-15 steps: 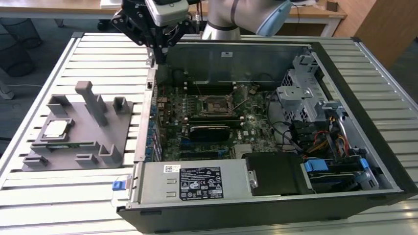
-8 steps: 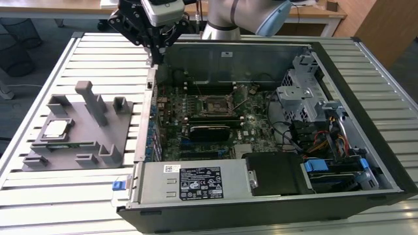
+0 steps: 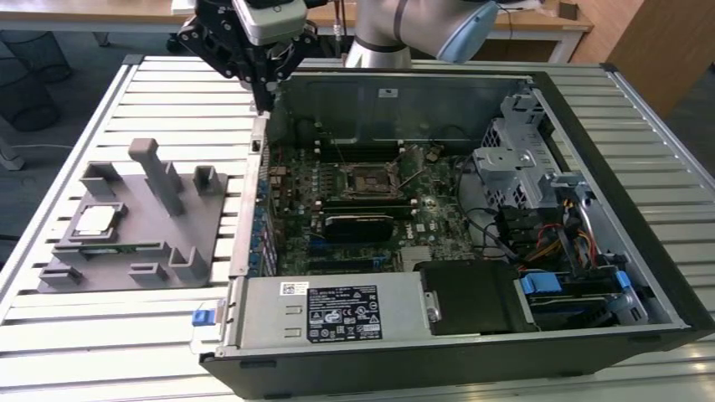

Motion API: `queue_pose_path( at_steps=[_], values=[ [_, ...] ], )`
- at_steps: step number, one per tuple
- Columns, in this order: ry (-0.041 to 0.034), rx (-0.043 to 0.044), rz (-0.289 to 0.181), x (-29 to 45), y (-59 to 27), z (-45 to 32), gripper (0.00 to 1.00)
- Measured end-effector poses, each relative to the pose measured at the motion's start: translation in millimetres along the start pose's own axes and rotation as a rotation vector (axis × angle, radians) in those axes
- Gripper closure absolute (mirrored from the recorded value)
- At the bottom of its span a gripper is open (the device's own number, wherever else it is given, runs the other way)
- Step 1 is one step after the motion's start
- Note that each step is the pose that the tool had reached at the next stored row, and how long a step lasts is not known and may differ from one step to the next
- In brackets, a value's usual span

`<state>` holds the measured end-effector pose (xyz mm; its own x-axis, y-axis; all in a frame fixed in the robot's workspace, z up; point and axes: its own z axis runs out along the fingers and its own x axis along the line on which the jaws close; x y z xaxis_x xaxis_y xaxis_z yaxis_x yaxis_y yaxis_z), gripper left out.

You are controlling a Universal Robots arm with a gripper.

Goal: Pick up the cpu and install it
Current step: 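Reach for the cpu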

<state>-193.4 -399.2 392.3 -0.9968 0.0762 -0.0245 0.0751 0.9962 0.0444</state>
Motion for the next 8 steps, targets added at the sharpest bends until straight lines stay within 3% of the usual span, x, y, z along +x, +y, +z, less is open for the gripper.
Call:
queue_pose_path(
  at_steps=[8],
  values=[
    [0.0000,0.0000,0.000,6.2,-0.7,0.1,0.89]
  ],
)
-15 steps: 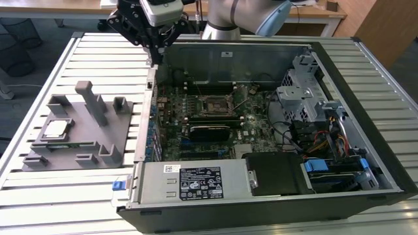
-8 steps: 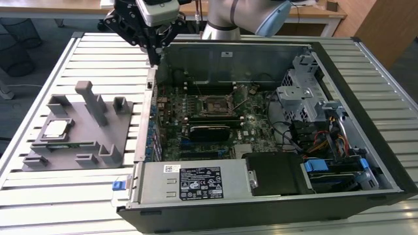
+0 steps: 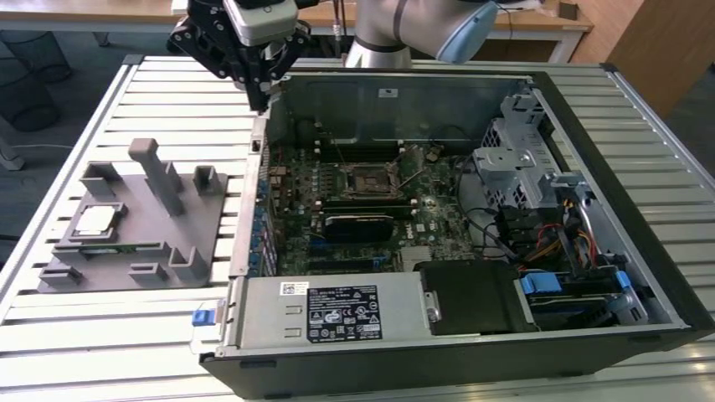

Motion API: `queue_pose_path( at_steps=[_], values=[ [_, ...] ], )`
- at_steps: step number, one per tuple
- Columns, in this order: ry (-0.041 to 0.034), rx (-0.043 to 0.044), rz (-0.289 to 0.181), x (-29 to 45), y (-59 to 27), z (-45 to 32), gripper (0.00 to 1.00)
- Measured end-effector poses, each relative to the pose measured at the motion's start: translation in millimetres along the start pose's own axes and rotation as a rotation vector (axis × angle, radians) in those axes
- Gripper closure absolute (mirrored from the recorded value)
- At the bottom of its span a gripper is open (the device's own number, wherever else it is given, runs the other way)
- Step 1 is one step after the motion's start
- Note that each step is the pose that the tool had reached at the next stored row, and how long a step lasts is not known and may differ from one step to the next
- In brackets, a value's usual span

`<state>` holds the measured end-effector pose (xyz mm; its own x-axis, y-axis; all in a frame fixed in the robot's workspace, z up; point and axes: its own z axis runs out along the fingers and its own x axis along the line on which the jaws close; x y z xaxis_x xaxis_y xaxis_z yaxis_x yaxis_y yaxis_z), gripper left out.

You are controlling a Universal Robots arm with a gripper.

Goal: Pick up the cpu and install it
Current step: 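Reach for the cpu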

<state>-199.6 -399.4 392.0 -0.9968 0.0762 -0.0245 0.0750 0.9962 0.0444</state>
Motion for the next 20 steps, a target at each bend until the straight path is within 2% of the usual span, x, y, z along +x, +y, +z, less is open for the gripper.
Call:
queue_pose_path(
  at_steps=[11,20],
  values=[
    [0.0000,0.0000,0.000,8.4,-1.0,0.2,0.89],
    [0.0000,0.0000,0.000,19.8,-1.9,0.0,0.89]
  ],
)
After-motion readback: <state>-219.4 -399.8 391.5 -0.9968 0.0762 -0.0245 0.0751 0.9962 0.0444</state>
